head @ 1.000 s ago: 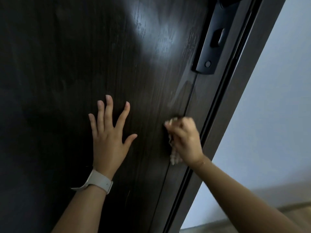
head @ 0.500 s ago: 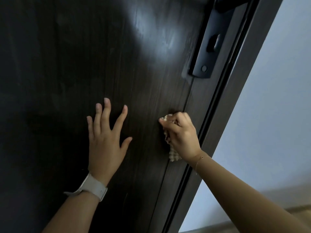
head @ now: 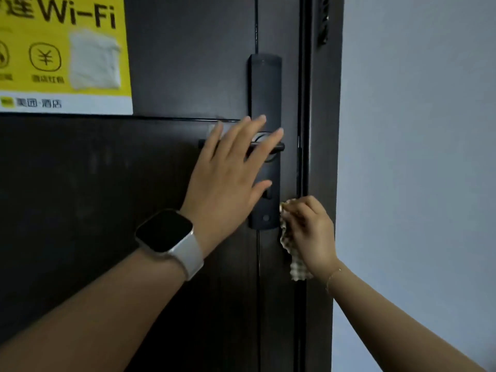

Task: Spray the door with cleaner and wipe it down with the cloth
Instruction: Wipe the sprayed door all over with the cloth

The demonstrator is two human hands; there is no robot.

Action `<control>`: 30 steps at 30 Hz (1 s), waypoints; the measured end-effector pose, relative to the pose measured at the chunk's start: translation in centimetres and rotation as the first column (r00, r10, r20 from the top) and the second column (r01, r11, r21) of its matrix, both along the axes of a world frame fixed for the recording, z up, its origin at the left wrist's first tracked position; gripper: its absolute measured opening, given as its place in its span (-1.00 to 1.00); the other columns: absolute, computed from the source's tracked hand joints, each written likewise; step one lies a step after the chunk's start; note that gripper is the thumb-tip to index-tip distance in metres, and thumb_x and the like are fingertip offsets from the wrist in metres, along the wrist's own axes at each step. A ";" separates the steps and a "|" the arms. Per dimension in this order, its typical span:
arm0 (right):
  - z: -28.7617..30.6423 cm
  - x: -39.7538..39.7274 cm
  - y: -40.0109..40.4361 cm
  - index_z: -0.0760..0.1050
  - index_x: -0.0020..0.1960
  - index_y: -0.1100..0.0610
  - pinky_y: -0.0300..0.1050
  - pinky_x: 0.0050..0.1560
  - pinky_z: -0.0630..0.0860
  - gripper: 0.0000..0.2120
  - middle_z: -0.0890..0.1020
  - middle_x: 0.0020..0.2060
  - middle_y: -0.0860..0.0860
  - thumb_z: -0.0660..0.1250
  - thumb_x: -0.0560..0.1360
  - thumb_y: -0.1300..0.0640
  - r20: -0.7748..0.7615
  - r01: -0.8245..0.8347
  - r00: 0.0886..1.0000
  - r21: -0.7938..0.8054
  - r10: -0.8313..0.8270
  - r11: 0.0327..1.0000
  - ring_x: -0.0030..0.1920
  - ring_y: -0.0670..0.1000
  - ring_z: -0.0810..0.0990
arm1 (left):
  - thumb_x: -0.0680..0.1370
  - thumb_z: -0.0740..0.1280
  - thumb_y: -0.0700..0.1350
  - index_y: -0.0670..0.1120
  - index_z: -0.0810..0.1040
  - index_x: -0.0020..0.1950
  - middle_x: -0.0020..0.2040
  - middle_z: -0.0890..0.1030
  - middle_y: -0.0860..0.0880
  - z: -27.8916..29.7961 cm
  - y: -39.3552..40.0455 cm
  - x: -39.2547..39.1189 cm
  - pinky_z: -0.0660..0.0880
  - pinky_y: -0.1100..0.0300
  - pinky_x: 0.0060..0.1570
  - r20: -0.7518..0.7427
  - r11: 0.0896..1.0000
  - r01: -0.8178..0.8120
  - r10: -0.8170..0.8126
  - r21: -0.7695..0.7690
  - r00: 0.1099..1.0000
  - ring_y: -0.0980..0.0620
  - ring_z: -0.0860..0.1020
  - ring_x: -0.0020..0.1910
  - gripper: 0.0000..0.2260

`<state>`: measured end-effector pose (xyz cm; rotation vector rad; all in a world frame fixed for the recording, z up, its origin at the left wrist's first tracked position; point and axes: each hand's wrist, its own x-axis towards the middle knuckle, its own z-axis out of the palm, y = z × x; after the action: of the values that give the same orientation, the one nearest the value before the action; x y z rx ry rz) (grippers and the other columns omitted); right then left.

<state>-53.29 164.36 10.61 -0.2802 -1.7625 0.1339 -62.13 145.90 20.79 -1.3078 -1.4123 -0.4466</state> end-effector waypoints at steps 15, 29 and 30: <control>1.8 -1.2 2.0 0.40 0.45 0.16 -0.28 0.44 0.26 -0.58 0.45 0.35 0.00 0.27 0.60 0.28 0.005 -0.139 0.990 0.030 0.139 0.990 0.39 -0.11 0.38 | 0.61 0.02 0.10 -0.05 0.48 -0.10 -0.23 0.57 -0.04 3.5 3.1 -1.2 0.24 0.11 -0.26 0.029 0.987 -0.151 0.152 -0.052 0.988 -0.10 0.54 -0.27 -0.67; 23.9 -1.6 2.9 0.61 0.10 0.28 -0.51 0.10 0.32 -0.79 0.60 0.02 0.04 0.26 0.60 0.20 -0.146 0.073 0.989 0.237 -0.039 0.969 0.09 -0.07 0.55 | 0.67 -0.04 0.13 0.03 0.41 0.18 0.02 0.56 0.02 4.1 3.1 -1.1 0.27 0.09 -0.08 0.116 0.978 -0.172 0.185 -0.115 0.976 -0.03 0.53 0.03 -0.68; 23.1 -1.8 2.7 0.60 0.11 0.28 -0.51 0.10 0.32 -0.80 0.59 0.03 0.04 0.26 0.61 0.21 -0.159 0.032 0.987 0.186 -0.003 0.982 0.09 -0.08 0.55 | 0.67 -0.04 0.13 0.03 0.41 0.18 0.03 0.56 0.02 4.1 3.1 -1.1 0.28 0.09 -0.07 0.118 0.977 -0.177 0.190 -0.118 0.975 -0.03 0.53 0.03 -0.68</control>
<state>-55.11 167.04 33.74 -0.1439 -1.6016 -0.0231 -63.23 149.03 24.86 -1.2363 -1.6687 -0.3397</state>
